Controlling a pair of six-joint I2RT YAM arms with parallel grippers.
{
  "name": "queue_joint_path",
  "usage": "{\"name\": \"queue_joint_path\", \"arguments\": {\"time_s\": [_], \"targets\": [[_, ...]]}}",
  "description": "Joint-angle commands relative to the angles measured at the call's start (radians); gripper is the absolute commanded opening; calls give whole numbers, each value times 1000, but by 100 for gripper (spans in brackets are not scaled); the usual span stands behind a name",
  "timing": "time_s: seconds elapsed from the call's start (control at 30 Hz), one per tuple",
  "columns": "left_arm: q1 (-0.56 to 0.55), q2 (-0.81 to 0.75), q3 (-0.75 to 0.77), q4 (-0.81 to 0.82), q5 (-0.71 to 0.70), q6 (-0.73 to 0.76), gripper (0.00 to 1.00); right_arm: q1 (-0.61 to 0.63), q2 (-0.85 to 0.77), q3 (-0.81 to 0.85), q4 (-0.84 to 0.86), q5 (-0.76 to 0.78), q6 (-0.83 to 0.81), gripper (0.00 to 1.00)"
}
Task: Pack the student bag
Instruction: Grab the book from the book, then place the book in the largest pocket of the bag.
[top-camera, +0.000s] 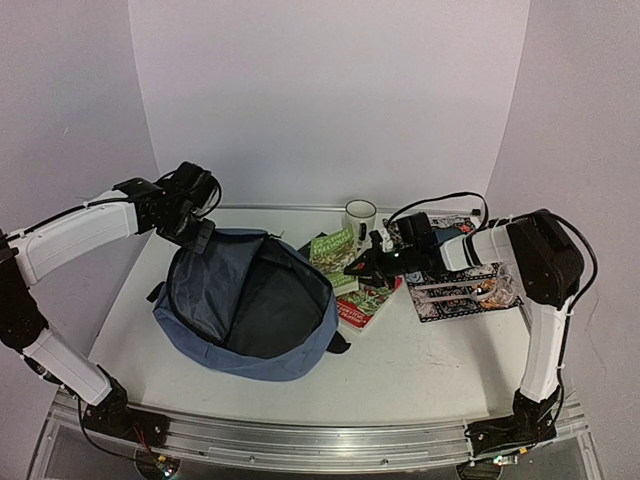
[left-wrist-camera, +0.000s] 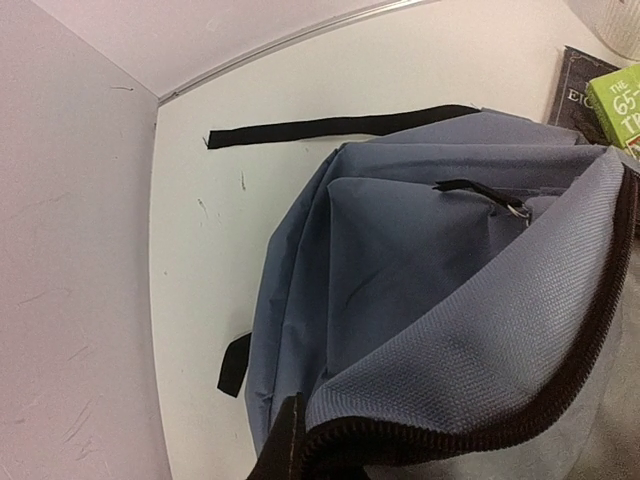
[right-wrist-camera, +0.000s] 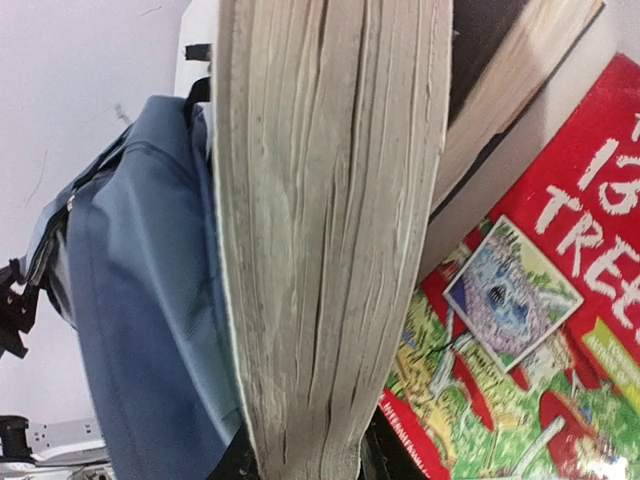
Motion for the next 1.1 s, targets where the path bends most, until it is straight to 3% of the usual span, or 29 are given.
{"name": "queue_joint_path", "arguments": {"time_s": [0.0,0.6,0.8,1.07], "targets": [[12,-55,39,8,57,22,0,-14,-168,13,23,-82,-71,0],[11,-78,67,32,228,95,0,-35,-434,80,-233,-202,-182,0],[11,-69,130,30,322,139,0,52,-421,95,-361,-251,-245,0],[11,-87,200,29,429,143,0,193,-356,73,-377,-301,-266,0]]}}
